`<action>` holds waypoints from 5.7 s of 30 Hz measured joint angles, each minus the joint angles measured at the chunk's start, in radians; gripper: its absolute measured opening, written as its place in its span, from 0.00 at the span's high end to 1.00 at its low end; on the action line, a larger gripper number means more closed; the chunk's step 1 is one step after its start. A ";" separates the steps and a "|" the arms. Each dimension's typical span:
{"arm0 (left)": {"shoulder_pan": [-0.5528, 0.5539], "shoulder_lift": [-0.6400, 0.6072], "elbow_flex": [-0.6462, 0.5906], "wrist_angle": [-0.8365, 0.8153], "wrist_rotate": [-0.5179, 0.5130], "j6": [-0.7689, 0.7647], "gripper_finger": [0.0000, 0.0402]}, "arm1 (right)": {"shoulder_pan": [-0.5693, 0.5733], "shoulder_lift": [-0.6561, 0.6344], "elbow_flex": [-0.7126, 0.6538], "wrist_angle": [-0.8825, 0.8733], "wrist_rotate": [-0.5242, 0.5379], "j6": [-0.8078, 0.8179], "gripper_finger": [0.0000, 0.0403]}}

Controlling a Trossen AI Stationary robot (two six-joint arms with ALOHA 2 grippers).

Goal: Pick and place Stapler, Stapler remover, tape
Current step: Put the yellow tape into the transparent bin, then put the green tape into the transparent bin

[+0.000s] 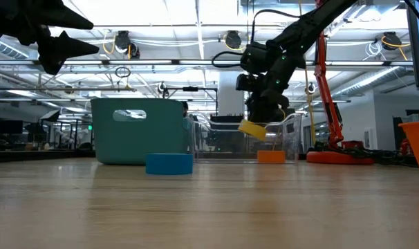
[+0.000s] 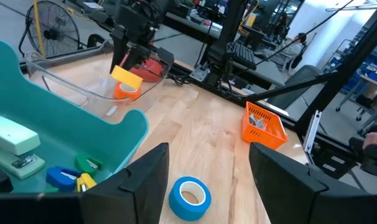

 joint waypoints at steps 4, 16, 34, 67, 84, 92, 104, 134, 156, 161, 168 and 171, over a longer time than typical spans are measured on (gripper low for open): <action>0.000 0.000 0.000 0.000 0.000 0.000 0.44 | 0.000 0.000 0.000 -0.005 -0.010 0.000 0.91; 0.000 0.000 0.000 -0.002 0.000 0.006 0.44 | 0.017 0.000 0.000 -0.001 -0.037 -0.008 0.88; 0.000 0.000 0.000 -0.002 0.000 0.005 0.44 | 0.018 0.000 0.000 -0.004 -0.086 -0.021 0.80; 0.000 0.000 0.000 0.015 0.001 -0.008 0.44 | 0.018 -0.026 0.000 -0.057 -0.030 -0.006 0.66; 0.000 0.000 0.000 0.193 -0.020 -0.020 0.44 | 0.164 -0.438 -0.007 -0.107 -0.036 0.350 0.98; 0.000 0.004 0.009 0.185 0.049 -0.130 0.44 | 0.168 -0.685 -0.161 -0.065 -0.038 0.589 0.99; -0.036 0.234 0.197 -0.042 0.356 -0.319 0.44 | 0.191 -1.105 -0.617 0.401 -0.092 0.914 1.00; -0.130 0.902 0.587 -0.371 0.726 -1.044 0.44 | 0.200 -1.405 -0.847 0.433 -0.143 0.808 1.00; -0.107 1.041 0.590 -0.465 0.760 -1.269 0.44 | 0.200 -1.418 -0.847 0.432 -0.144 0.777 1.00; -0.111 1.096 0.589 -0.445 0.787 -1.277 0.44 | 0.200 -1.418 -0.847 0.426 -0.144 0.777 1.00; -0.111 1.162 0.589 -0.439 0.798 -1.290 0.44 | 0.200 -1.418 -0.847 0.424 -0.144 0.777 1.00; -0.110 1.180 0.593 -0.436 0.805 -1.308 0.44 | 0.200 -1.418 -0.847 0.424 -0.144 0.777 1.00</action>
